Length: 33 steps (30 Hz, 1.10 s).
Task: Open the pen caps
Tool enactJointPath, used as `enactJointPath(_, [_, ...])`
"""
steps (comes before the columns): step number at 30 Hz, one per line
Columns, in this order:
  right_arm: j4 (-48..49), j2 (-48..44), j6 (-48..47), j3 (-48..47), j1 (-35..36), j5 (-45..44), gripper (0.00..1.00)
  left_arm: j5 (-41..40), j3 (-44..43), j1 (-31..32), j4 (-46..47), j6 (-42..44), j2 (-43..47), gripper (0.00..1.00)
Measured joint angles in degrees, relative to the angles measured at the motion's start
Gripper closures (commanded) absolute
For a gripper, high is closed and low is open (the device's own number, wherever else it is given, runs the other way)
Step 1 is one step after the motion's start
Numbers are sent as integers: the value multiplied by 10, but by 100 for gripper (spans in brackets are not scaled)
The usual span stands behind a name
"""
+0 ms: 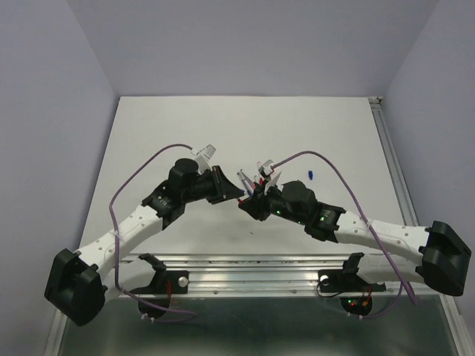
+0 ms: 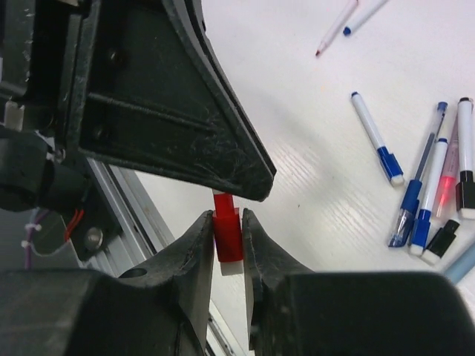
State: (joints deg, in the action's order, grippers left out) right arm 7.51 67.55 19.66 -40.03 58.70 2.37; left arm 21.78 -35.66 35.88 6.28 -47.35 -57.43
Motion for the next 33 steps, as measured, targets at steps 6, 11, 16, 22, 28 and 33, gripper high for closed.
enactJointPath(6, [27,-69,76,97,0,22,99,26,-87,-107,-32,35,-87,100])
enactJointPath(11, [-80,-90,113,154,25,75,99,-65,-137,-227,26,62,-123,100])
enactJointPath(16, [-93,-92,121,154,24,73,68,-50,-136,-228,44,69,-123,100])
enactJointPath(22, [-97,-79,98,104,24,14,22,-10,-89,-223,53,67,-107,100])
enactJointPath(28, [-46,-15,53,-7,24,-51,0,7,-38,-153,52,51,-76,100])
enactJointPath(33, [-23,49,16,-68,24,-91,0,5,-3,-97,52,30,-21,100])
